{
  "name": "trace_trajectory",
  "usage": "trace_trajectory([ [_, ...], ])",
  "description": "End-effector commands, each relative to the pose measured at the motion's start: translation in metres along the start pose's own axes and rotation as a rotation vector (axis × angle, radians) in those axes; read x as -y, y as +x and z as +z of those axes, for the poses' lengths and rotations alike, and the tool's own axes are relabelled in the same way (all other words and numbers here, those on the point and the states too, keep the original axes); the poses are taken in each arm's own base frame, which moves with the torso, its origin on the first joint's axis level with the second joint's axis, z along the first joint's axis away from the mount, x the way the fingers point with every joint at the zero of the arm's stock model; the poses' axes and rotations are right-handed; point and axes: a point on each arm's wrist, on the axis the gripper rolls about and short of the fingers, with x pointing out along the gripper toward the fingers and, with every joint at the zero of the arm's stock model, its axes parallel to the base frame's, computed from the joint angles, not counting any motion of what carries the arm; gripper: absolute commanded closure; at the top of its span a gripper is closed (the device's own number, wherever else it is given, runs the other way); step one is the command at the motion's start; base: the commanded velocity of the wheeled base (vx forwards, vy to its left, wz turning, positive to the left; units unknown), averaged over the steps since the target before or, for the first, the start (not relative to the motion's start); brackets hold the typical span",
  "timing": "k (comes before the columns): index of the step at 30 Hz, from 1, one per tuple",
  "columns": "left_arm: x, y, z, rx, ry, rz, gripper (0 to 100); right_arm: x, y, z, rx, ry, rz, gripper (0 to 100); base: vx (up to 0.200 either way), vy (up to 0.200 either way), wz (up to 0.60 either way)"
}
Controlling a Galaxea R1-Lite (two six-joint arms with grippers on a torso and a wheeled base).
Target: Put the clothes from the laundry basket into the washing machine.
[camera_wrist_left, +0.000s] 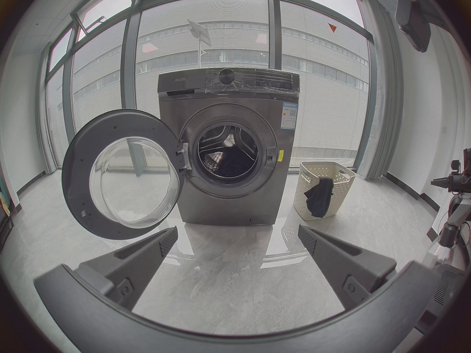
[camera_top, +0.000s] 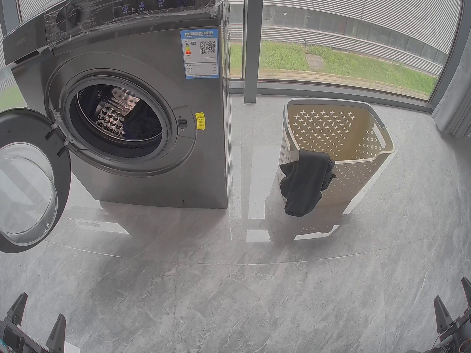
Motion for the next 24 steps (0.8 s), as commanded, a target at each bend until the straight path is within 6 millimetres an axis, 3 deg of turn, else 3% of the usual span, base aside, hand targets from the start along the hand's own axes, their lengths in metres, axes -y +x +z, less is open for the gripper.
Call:
trace_trajectory([
  [1, 0.0000, 0.0003, -0.0052, -0.004, -0.001, -0.001, 0, 0.0001, 0.0004, -0.0047, -0.006, 0.000, 0.002, 0, 0.200, 0.000, 0.00],
  [11, -0.0001, 0.0003, -0.0052, -0.004, -0.001, 0.004, 0, 0.0000, 0.0004, -0.0047, -0.006, 0.000, 0.001, 0, 0.200, 0.000, 0.00],
  [17, -0.0001, 0.0003, -0.0052, -0.004, -0.001, 0.004, 0, 0.0000, 0.0004, -0.0047, -0.006, 0.000, 0.001, 0, 0.000, 0.000, 0.00],
  [24, 0.0000, 0.0003, -0.0052, -0.004, -0.001, 0.005, 0, 0.0000, 0.0005, -0.0047, -0.007, 0.000, 0.001, 0, 0.000, -0.200, 0.00],
])
